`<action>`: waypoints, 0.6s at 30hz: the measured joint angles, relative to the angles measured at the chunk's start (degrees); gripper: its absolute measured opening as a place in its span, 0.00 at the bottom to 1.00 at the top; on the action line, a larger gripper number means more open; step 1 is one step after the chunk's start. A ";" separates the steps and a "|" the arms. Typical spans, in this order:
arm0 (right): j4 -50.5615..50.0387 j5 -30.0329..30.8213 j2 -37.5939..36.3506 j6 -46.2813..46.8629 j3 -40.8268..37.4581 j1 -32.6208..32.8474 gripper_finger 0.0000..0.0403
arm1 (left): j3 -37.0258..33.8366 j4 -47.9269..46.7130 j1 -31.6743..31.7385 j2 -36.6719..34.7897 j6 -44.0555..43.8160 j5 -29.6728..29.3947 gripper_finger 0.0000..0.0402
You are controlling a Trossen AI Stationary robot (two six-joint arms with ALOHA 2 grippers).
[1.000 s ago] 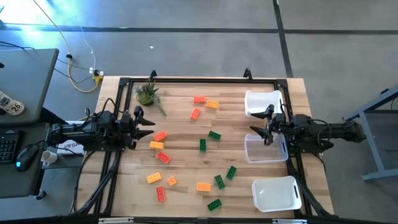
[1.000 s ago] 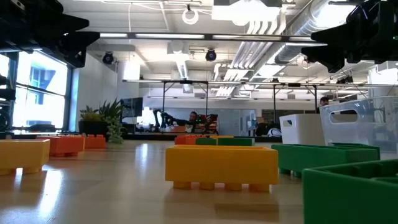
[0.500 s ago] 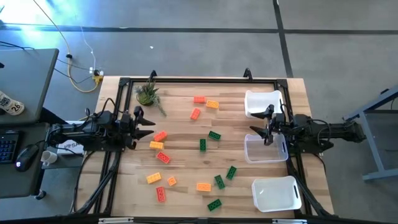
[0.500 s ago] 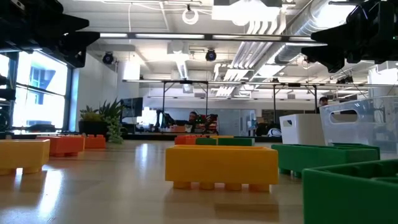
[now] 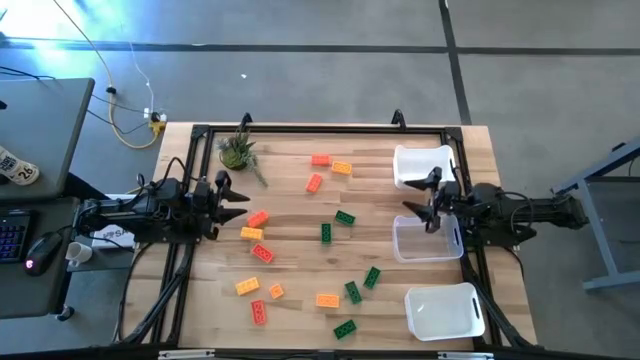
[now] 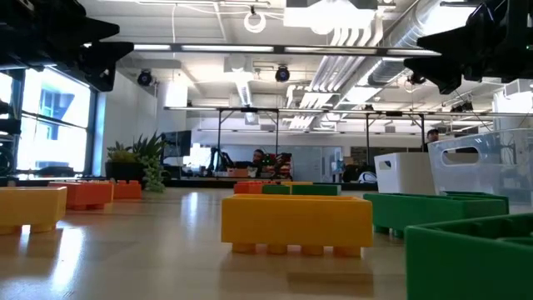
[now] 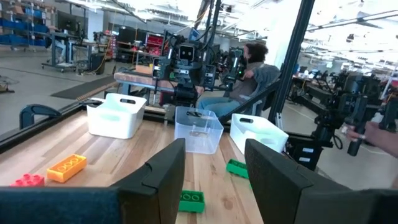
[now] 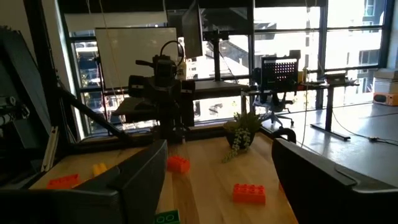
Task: Sort & place blocks by color
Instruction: Put the green game piece into the top white bin
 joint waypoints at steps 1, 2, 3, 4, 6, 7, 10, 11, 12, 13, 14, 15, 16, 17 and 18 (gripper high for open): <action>0.82 0.18 0.02 1.00 0.00 -0.02 0.69 | 0.00 0.00 -0.01 0.00 0.52 -0.49 0.39; 1.70 0.70 0.02 2.35 0.00 0.00 0.69 | 0.00 -0.01 -0.01 0.00 1.06 -1.09 0.39; 2.66 1.50 0.00 3.99 0.00 0.00 0.69 | 0.00 0.00 -0.01 0.00 1.56 -1.60 0.39; 3.44 2.43 0.00 5.40 0.01 -0.02 0.69 | 0.00 -0.02 -0.01 0.00 1.92 -1.95 0.39; 4.73 4.20 0.00 6.95 0.02 -0.02 0.69 | 0.00 -0.02 -0.01 0.01 3.06 -2.44 0.39; 5.26 5.13 0.00 7.12 0.00 -0.02 0.69 | 0.00 -0.01 -0.01 0.00 3.58 -2.78 0.39; 7.01 7.73 0.00 7.27 0.01 -0.02 0.69 | 0.00 -0.02 -0.01 0.02 4.82 -3.35 0.39; 7.80 8.53 0.00 7.25 0.00 -0.02 0.69 | 0.01 -0.01 -0.01 0.00 4.73 -3.35 0.39; 8.66 9.47 0.00 7.25 0.00 -0.02 0.69 | 0.00 -0.02 -0.01 0.00 4.39 -3.35 0.39; 9.35 10.17 0.00 7.26 0.01 -0.02 0.69 | 0.00 -0.02 -0.01 0.02 3.83 -3.35 0.39; 9.99 11.15 0.00 7.19 0.02 -0.02 0.69 | 0.01 -0.02 -0.01 0.00 3.05 -3.35 0.39; 10.59 11.55 0.00 7.01 0.00 -0.02 0.69 | 0.00 -0.02 -0.01 0.00 2.10 -3.35 0.39; 11.24 12.11 0.01 6.89 0.01 -0.02 0.69 | 0.00 -0.02 -0.01 0.00 1.28 -3.34 0.39; 11.90 12.24 0.00 6.85 0.01 -0.02 0.69 | 0.00 -0.02 -0.01 0.00 0.47 -3.33 0.39; 12.64 12.26 0.00 6.84 0.02 -0.02 0.69 | 0.00 -0.02 -0.01 0.00 0.04 -3.35 0.39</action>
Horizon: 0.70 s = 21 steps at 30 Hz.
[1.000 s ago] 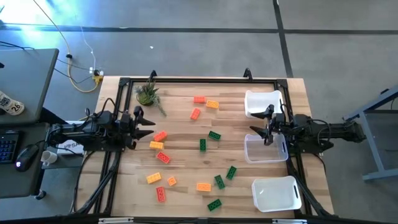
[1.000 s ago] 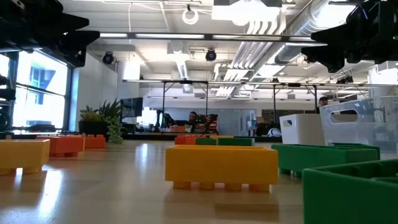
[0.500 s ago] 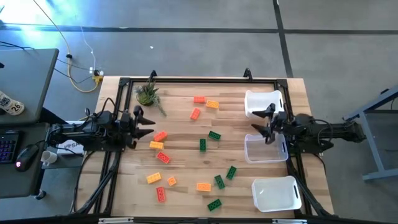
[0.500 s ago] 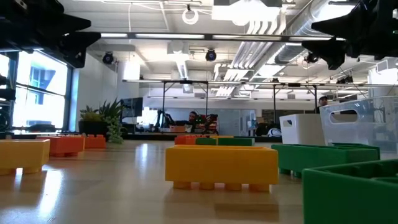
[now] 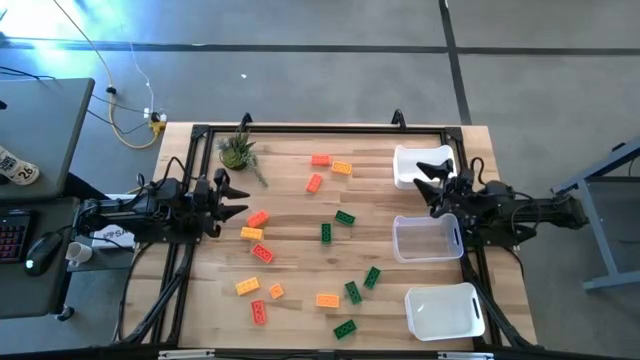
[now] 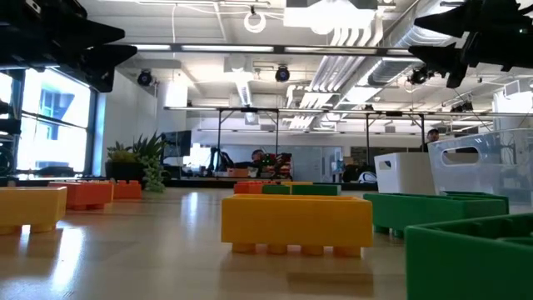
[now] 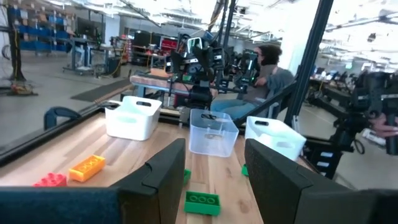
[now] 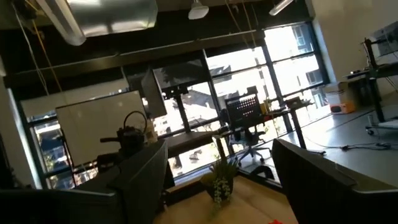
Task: Sort & place blocks by color
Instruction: Put the green game piece into the top white bin
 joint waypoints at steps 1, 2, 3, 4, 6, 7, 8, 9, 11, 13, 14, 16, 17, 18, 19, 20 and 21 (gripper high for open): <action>0.73 -0.04 0.00 0.01 -0.01 0.02 0.69 | 0.00 0.00 0.00 0.00 -0.21 0.00 0.39; 1.46 -0.13 0.00 0.24 -0.02 0.00 0.69 | 0.00 0.00 0.00 0.00 -0.29 0.02 0.39; 2.19 -0.28 0.00 0.67 -0.01 0.00 0.69 | 0.00 0.00 0.00 0.00 -0.33 0.02 0.39; 2.88 -0.59 0.00 1.26 -0.02 0.00 0.69 | 0.00 0.00 0.00 0.00 -0.34 0.00 0.39; 4.09 -1.15 0.00 2.98 0.00 0.01 0.69 | 0.00 0.00 0.00 0.01 -0.37 0.00 0.39; 4.63 -1.11 0.00 3.21 0.00 0.01 0.69 | 0.02 0.00 0.00 0.00 -0.63 0.00 0.39; 5.13 -0.91 0.00 3.24 -0.01 0.01 0.69 | 0.00 0.00 0.00 0.00 -1.29 0.02 0.39; 5.66 -0.72 0.00 2.99 -0.02 0.02 0.69 | 0.00 0.00 0.00 0.00 -2.29 0.02 0.39; 6.95 -0.65 0.00 1.75 -0.01 0.02 0.69 | 0.00 -0.03 0.00 0.01 -5.05 0.24 0.39; 8.47 -0.64 0.00 1.46 -0.02 0.00 0.69 | 0.00 -0.25 0.00 0.00 -6.69 0.86 0.39; 9.08 -0.67 0.00 1.46 -0.02 0.00 0.69 | 0.00 -0.45 0.00 0.01 -7.18 1.25 0.39; 9.43 -0.82 0.00 1.73 0.00 0.00 0.69 | 0.00 -0.69 0.00 0.01 -7.79 1.72 0.39; 9.37 -1.03 0.00 1.76 0.00 0.00 0.69 | 0.00 -0.89 0.00 0.02 -7.88 1.73 0.39; 9.27 -1.12 0.00 1.69 -0.01 0.00 0.69 | 0.00 -1.09 0.00 0.00 -7.87 1.73 0.39; 9.23 -1.11 0.00 1.60 0.00 0.01 0.69 | 0.00 -1.25 0.00 0.00 -7.88 1.70 0.39; 9.25 -1.00 0.00 1.58 -0.01 0.00 0.69 | 0.00 -1.32 0.00 0.01 -7.88 1.67 0.39; 9.38 -0.71 0.00 1.51 -0.01 0.00 0.69 | 0.00 -1.33 0.00 0.01 -7.88 1.65 0.39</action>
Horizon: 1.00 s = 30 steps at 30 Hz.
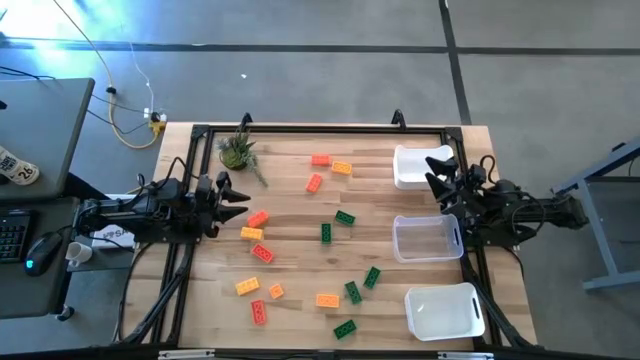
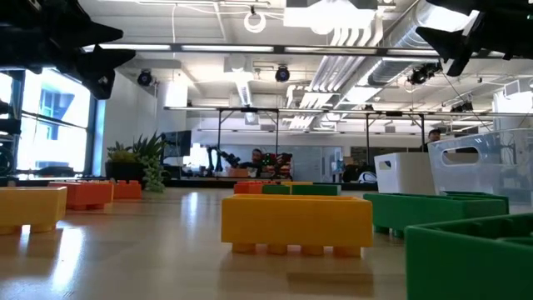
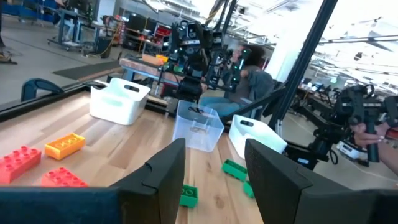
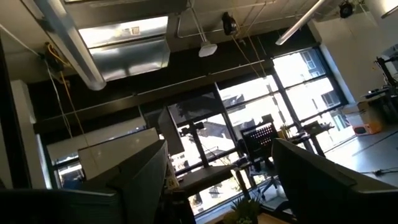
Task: Sort & place blocks by color
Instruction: Put the green game piece into the top white bin
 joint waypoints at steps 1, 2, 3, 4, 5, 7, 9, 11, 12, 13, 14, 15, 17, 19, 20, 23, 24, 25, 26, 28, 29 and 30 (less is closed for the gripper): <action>0.40 0.32 0.02 0.01 0.02 0.02 0.69 | 0.00 0.00 0.00 -0.01 0.00 -0.08 0.39; 1.02 0.70 0.02 0.13 0.01 0.00 0.69 | 0.00 0.00 0.00 0.01 0.00 -0.09 0.39; 1.64 0.70 0.00 0.37 0.00 0.00 0.69 | 0.00 0.00 0.00 -0.01 0.00 -0.11 0.39; 2.28 0.69 0.00 0.40 0.01 0.01 0.69 | 0.00 0.02 0.00 -0.01 0.00 -0.12 0.39; 2.85 0.70 0.00 0.40 0.02 0.00 0.69 | 0.00 0.02 0.00 -0.01 -0.04 -0.12 0.39; 3.99 1.00 0.01 0.11 0.02 0.00 0.69 | 0.00 0.02 0.00 0.00 -0.38 -0.08 0.39; 4.20 1.81 0.00 -0.28 0.26 0.01 0.69 | 0.00 0.02 0.00 -0.02 -1.58 0.06 0.39; 2.16 2.94 0.31 -1.21 2.02 0.00 0.69 | 0.00 0.02 0.00 0.00 -2.52 0.06 0.39; 0.62 3.38 0.64 -1.42 3.38 0.01 0.69 | 0.00 0.02 0.00 -0.01 -2.58 0.06 0.39; -1.47 3.66 1.12 -1.49 4.95 0.00 0.69 | 0.00 0.02 0.01 -0.02 -2.58 0.06 0.39; -4.34 3.85 1.80 -1.32 6.87 0.00 0.69 | 0.00 0.02 0.00 -0.02 -2.58 0.06 0.39; -7.36 3.89 2.69 -1.03 8.99 0.00 0.69 | 0.00 0.02 0.00 0.00 -2.58 0.05 0.39; -14.65 3.89 4.76 -0.01 13.26 0.02 0.69 | 0.00 0.02 0.00 -0.01 -2.57 0.06 0.39; -21.34 3.95 7.41 1.05 17.52 0.00 0.69 | 0.00 0.02 0.00 -0.02 -2.58 0.06 0.39; -23.99 4.23 8.86 1.98 19.36 0.02 0.69 | 0.00 0.02 0.00 -0.01 -2.58 0.06 0.39; -30.02 4.65 14.00 4.51 24.38 0.00 0.69 | 0.00 -0.32 0.00 -0.02 -2.58 0.06 0.39; -31.72 4.61 16.01 5.02 25.90 0.00 0.69 | 0.00 -0.49 0.00 0.00 -2.58 0.06 0.39; -33.27 4.59 18.01 5.42 27.26 0.02 0.69 | 0.00 -0.59 0.01 0.01 -2.58 0.06 0.39; -34.68 4.58 19.88 5.76 28.51 0.01 0.69 | 0.00 -0.61 0.00 0.01 -2.57 0.06 0.39; -37.12 4.55 23.67 6.76 30.92 0.01 0.69 | 0.00 -0.92 0.00 0.01 -2.56 0.04 0.39; -38.18 4.54 25.47 7.09 32.01 0.01 0.69 | 0.00 -0.96 0.00 0.02 -2.56 0.02 0.39; -39.26 4.54 27.33 7.59 33.14 0.02 0.69 | 0.00 -0.94 0.00 0.03 -2.56 -0.01 0.39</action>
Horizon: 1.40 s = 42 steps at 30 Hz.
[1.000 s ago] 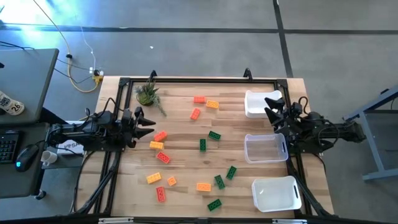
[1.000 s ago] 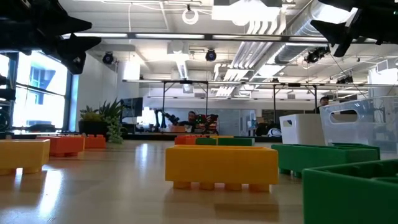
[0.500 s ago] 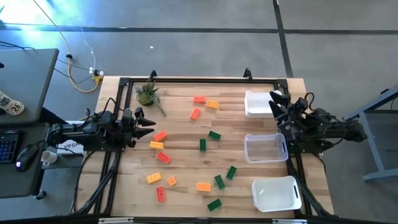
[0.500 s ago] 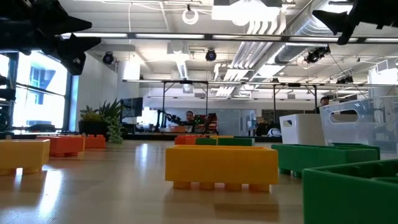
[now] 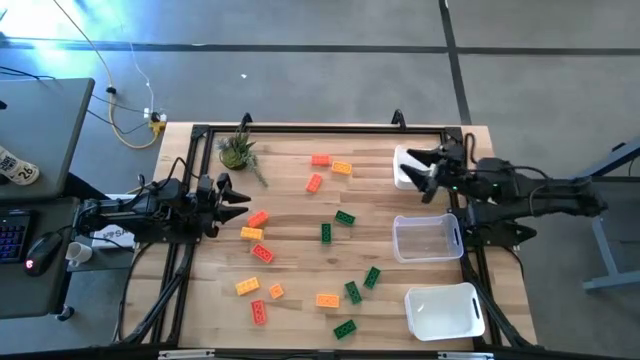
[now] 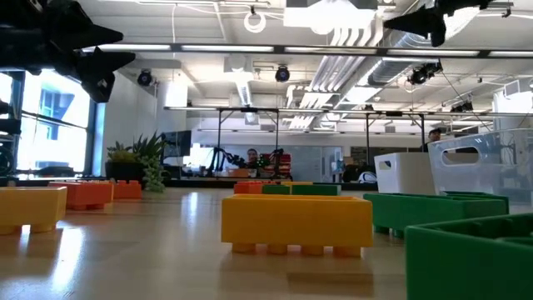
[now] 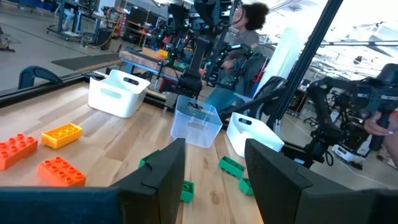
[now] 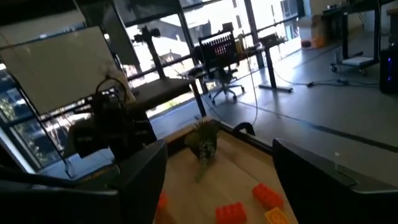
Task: Sort & place blocks by color
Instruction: Put the green game piece into the top white bin
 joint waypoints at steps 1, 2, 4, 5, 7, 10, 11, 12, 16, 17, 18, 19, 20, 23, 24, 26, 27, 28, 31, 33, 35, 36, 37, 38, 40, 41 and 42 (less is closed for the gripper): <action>-0.92 0.00 1.79 0.26 0.98 -0.02 0.69 | 0.00 0.00 0.00 0.00 0.00 -0.02 0.39; -1.96 0.01 3.46 0.35 1.85 -0.01 0.69 | 0.00 -0.06 0.02 0.00 0.00 -0.04 0.39; -2.82 -0.04 6.64 0.36 3.36 -0.01 0.69 | 0.00 -0.32 0.00 0.00 0.00 -0.09 0.39; -2.82 -0.19 8.10 0.36 3.95 -0.01 0.69 | 0.00 -0.57 0.00 0.00 0.00 -0.11 0.39; -2.70 -1.29 10.74 0.43 4.96 -0.02 0.69 | 0.00 -1.44 0.00 0.00 0.00 -0.11 0.39; -2.81 -3.15 14.50 2.19 5.86 0.00 0.69 | 0.00 -2.75 0.00 0.00 -0.07 -0.11 0.39; -2.81 -3.66 15.62 3.21 6.13 0.00 0.69 | 0.00 -3.16 0.00 0.00 -0.34 -0.11 0.39; -2.73 -3.83 16.72 3.94 6.44 0.00 0.69 | 0.00 -3.39 0.02 0.00 -0.52 -0.13 0.39; -2.74 -4.74 21.24 6.91 7.71 -0.01 0.69 | 0.00 -4.31 0.00 0.00 -0.50 -0.18 0.39; -2.70 -5.29 22.43 7.50 8.15 -0.01 0.69 | 0.00 -4.28 0.00 0.00 -0.50 -0.36 0.39; -2.69 -5.64 23.54 7.83 8.51 0.00 0.69 | 0.00 -4.26 0.02 0.00 -0.50 -0.45 0.39; -2.74 -6.29 24.77 7.83 8.99 -0.02 0.69 | 0.00 -4.26 0.00 0.00 -0.50 -0.67 0.39; -2.62 -6.86 26.05 7.80 9.47 -0.02 0.69 | 0.00 -4.27 0.01 0.00 -0.48 -0.85 0.39; -2.72 -7.84 29.88 6.08 10.86 -0.02 0.69 | 0.00 -4.26 0.01 0.00 -0.48 -1.01 0.39; -2.70 -7.85 31.13 5.42 11.31 0.00 0.69 | 0.00 -4.26 0.00 0.00 -0.48 -1.01 0.39; -3.01 -7.89 33.48 4.27 12.11 -0.01 0.69 | 0.00 -4.24 0.01 0.00 -0.48 -1.01 0.39; -3.15 -7.95 34.67 3.79 12.50 -0.02 0.69 | 0.00 -4.24 0.02 0.00 -0.48 -1.01 0.39; -3.25 -8.04 35.77 3.12 12.82 -0.02 0.69 | 0.00 -4.24 0.02 0.00 -0.48 -1.01 0.39; -4.26 -8.04 38.71 2.57 13.59 -0.04 0.69 | 0.00 -4.24 0.02 0.00 -0.47 -1.01 0.39; -5.17 -8.04 40.48 2.40 13.87 -0.04 0.69 | 0.00 -4.24 0.02 0.00 -0.46 -1.01 0.39; -5.27 -8.36 42.26 2.22 13.87 -0.04 0.69 | 0.00 -4.24 0.02 0.00 -0.46 -1.01 0.39; -5.29 -8.57 43.21 2.20 13.87 -0.04 0.69 | 0.00 -4.24 0.01 0.00 -0.46 -1.01 0.39; -5.30 -8.59 44.14 2.21 13.87 -0.04 0.69 | 0.00 -4.24 0.01 0.00 -0.46 -1.01 0.39; -5.33 -8.63 44.98 2.20 13.87 -0.04 0.69 | 0.00 -4.26 0.00 0.00 -0.46 -1.01 0.39; -5.31 -8.76 46.79 1.77 13.87 -0.04 0.69 | 0.00 -4.26 0.02 0.00 -0.46 -1.01 0.39; -5.35 -9.27 47.66 1.53 13.87 -0.04 0.69 | 0.00 -4.26 0.01 0.00 -0.46 -1.01 0.39; -5.30 -10.09 48.55 1.54 13.87 -0.04 0.69 | 0.00 -4.30 0.00 0.00 -0.46 -1.01 0.39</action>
